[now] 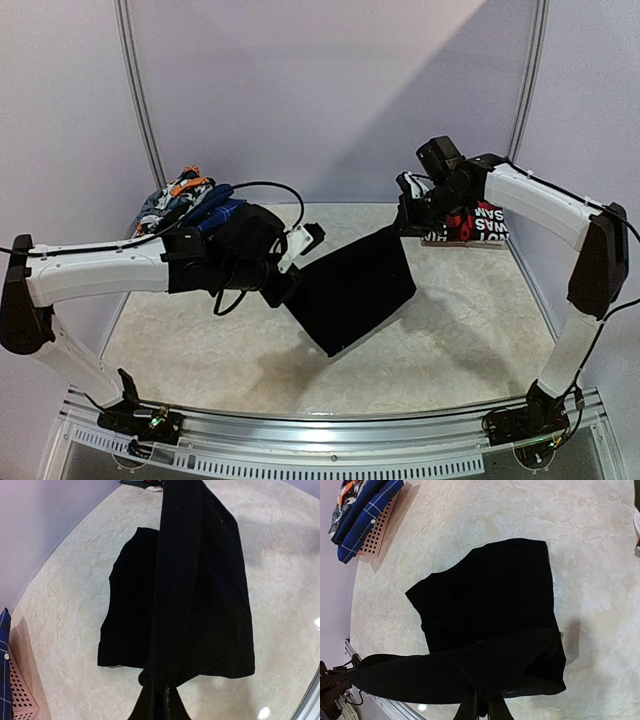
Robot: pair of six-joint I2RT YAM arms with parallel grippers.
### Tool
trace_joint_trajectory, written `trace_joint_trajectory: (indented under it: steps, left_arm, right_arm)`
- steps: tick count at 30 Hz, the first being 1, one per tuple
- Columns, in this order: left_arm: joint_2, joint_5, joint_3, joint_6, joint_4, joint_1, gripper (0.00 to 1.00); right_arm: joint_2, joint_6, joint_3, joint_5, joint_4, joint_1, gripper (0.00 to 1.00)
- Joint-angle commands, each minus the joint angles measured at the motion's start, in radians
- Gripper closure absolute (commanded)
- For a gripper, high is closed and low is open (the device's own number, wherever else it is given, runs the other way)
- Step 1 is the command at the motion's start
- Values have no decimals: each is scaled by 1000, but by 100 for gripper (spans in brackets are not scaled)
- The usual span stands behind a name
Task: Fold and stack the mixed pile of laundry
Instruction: Fold the 2/3-rectangle-folded T-shirt at the center of the board.
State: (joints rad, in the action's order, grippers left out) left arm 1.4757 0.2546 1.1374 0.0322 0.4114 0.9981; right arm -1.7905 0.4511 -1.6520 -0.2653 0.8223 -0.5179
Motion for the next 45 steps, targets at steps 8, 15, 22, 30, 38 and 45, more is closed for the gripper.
trace_joint_trajectory:
  steps: [8, 15, 22, 30, 38, 45]
  left_arm:
    - [73, -100, 8, -8, 1, -130, 100]
    - [129, -107, 15, -15, -19, -182, 100]
    - [210, -106, 24, -23, -42, -226, 100]
    - [288, -84, 36, -28, -74, -261, 100]
    - [340, -58, 41, -26, -109, -282, 100]
    - [395, -36, 57, -49, -131, -302, 100]
  right_arm:
    - [-204, -51, -168, 3, 37, 55, 100]
    - [-312, -53, -262, -20, 45, 58, 100]
    - [-400, -40, -307, -32, 24, 62, 100]
    - [-482, -22, -341, -30, -6, 64, 100]
    - [-546, 0, -370, -36, -38, 64, 100]
    - [-572, 14, -371, -51, -99, 68, 98]
